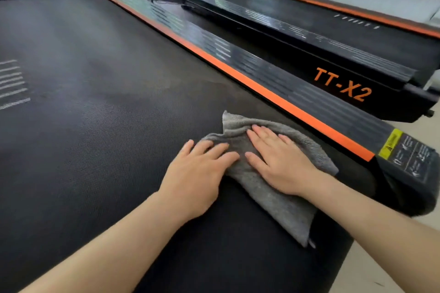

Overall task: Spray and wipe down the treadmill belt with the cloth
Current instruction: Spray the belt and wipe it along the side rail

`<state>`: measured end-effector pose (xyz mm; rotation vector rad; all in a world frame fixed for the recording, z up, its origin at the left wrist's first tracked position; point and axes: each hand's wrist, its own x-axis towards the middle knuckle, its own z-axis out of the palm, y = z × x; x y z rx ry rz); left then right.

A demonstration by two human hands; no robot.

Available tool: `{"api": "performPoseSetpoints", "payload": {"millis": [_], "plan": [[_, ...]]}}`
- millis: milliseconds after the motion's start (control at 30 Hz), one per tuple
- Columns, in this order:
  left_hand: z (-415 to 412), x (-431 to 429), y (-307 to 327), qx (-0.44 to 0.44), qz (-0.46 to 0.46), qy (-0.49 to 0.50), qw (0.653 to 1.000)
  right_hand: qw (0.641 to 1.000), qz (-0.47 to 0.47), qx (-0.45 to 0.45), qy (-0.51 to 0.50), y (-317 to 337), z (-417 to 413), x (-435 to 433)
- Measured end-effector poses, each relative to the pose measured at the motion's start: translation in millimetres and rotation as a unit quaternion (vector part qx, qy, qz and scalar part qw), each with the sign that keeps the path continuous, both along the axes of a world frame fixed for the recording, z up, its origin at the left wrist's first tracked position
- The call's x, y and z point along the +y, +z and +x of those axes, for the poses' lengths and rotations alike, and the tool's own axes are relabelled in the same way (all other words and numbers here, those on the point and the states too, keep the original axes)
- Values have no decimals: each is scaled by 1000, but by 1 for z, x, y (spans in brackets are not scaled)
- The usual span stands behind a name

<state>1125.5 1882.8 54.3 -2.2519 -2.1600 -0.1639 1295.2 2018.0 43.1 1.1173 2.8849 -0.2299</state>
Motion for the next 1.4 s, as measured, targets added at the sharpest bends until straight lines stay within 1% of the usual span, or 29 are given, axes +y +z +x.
{"api": "performPoseSetpoints", "payload": {"millis": [67, 100, 133, 167, 200, 267, 334, 367, 400, 501, 567, 634, 667, 701, 734, 801, 868, 901, 968, 1034, 1101, 1201, 1268, 1335, 1401], "plan": [[-16, 19, 10, -10, 5, 84, 996, 999, 1, 0, -44, 0, -21, 26], [-16, 25, 12, -14, 24, 105, 994, 997, 2, 1, -73, -1, -32, 36], [-11, 28, 14, -31, 55, 106, 992, 995, 5, 5, -99, -2, -43, 46], [-3, 30, 13, -56, 80, 86, 992, 992, 9, 12, -123, -4, -52, 51], [7, 31, 9, -71, 77, 56, 993, 990, 19, 27, -134, -5, -58, 53], [24, 33, 1, -74, 47, 19, 996, 989, 44, 83, -113, -7, -58, 47], [30, 36, -5, -80, 39, 32, 996, 984, 49, 151, -81, -9, -44, 35], [30, 39, -5, -81, 39, 44, 995, 984, 41, 157, -74, -9, -35, 28], [31, 41, -4, -91, 32, 49, 994, 987, 35, 138, -73, -8, -25, 23], [42, 42, 10, -106, -6, 30, 994, 996, 23, 23, -87, -5, 9, 0], [49, 39, 21, -85, -22, 22, 996, 996, 6, -11, -94, 2, 21, -9], [49, 43, 21, -74, -2, 46, 996, 995, 0, -23, -101, 6, 23, -5], [44, 47, 12, -70, 25, 54, 996, 995, 0, -30, -99, 4, 19, 2], [40, 53, 7, -58, 57, 58, 995, 995, 5, -35, -94, 4, 13, 11], [36, 60, 2, -43, 62, 55, 996, 996, 6, -39, -84, 4, 5, 22], [26, 84, -5, 1, 21, 46, 999, 998, 15, -39, -54, 4, -22, 46], [10, 117, -11, 7, -25, 55, 998, 998, 25, -47, -22, 4, -53, 76], [-9, 124, -10, -1, -24, 70, 997, 999, 24, -37, -9, 3, -76, 83], [-46, 141, -15, -35, -10, 94, 995, 999, 20, -22, -20, -2, -110, 102], [-73, 142, -18, 22, -30, 128, 991, 999, 11, 11, -37, -5, -143, 115], [-80, 145, -17, 70, -64, 171, 981, 999, -1, 27, -41, -4, -164, 123], [-68, 153, 1, 78, -101, 196, 972, 999, -15, 24, -31, 0, -173, 124], [-56, 149, 3, 106, -107, 160, 976, 998, -27, 30, -38, 0, -155, 118], [-39, 138, -3, 134, -108, 82, 982, 997, -22, 40, -61, -1, -120, 106], [-11, 124, -13, 120, -102, 4, 988, 995, -15, 41, -94, -4, -72, 80]]}}
